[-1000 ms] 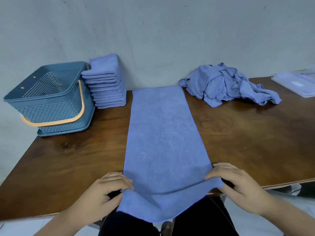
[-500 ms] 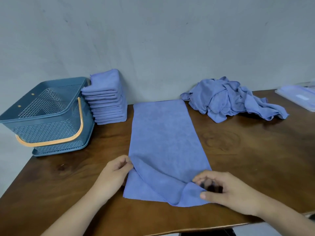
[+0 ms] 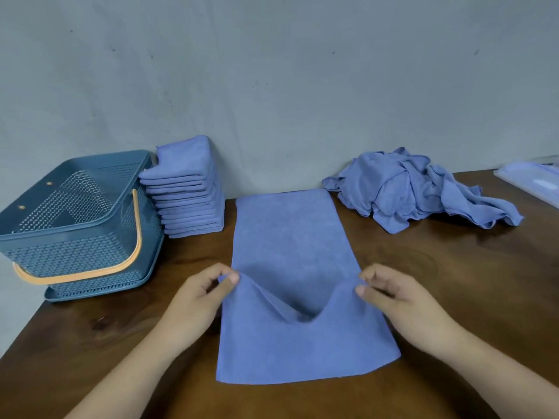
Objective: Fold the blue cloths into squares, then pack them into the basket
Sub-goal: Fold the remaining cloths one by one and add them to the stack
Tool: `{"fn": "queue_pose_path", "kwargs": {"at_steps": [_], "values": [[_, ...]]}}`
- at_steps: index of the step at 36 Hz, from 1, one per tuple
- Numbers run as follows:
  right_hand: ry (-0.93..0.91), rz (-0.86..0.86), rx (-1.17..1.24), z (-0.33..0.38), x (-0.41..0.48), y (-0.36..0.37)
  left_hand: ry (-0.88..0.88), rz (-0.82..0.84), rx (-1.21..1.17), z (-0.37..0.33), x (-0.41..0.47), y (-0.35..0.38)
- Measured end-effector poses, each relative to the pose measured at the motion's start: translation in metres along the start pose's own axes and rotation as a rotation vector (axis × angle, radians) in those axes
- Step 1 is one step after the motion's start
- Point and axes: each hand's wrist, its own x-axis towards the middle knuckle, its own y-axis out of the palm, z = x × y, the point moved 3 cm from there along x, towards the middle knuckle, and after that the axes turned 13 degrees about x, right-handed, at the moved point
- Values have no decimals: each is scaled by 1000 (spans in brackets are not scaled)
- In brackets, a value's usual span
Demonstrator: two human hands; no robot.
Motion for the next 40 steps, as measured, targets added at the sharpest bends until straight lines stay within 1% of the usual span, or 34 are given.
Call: {"fn": "queue_pose_path", "kwargs": {"at_steps": [3,8,10,12,14,16,18,19,20,22,23,25,28,30,33,37,40], "values": [[-5,-80,68,11,44,-7,-17,-100,-9,-6,32,-12],[-44,-275,34,18,137,-25,-43,-224,84,-6,111,-35],[-65,-357,-12,17,175,-32,-15,-279,163,-12,148,-43],[-74,-426,-72,17,211,-39,-4,-341,296,-20,183,-47],[-77,-489,-151,14,245,-45,-6,-408,351,-23,213,-47],[-39,-498,-234,4,273,-46,10,-464,400,-22,235,-40],[-7,-433,-348,-12,290,-43,47,-505,542,-20,245,-21],[-6,-385,-440,-21,295,-39,91,-497,603,-20,246,-6],[-8,-334,-550,-30,297,-34,157,-462,659,-20,245,11],[-35,-228,-719,-45,294,-20,263,-340,772,-17,242,45],[-63,-171,-775,-54,291,-12,258,-260,818,-11,241,60],[-90,-67,-882,-71,283,4,173,-94,889,7,242,81],[4,106,-980,-90,272,17,110,63,939,30,237,93],[63,171,-1011,-93,262,17,73,135,911,36,230,95],[76,203,-1039,-90,243,16,55,168,913,34,213,98],[81,238,-1059,-92,209,25,58,159,905,37,174,103],[63,219,-1053,-85,188,32,67,128,916,33,154,99]]}}
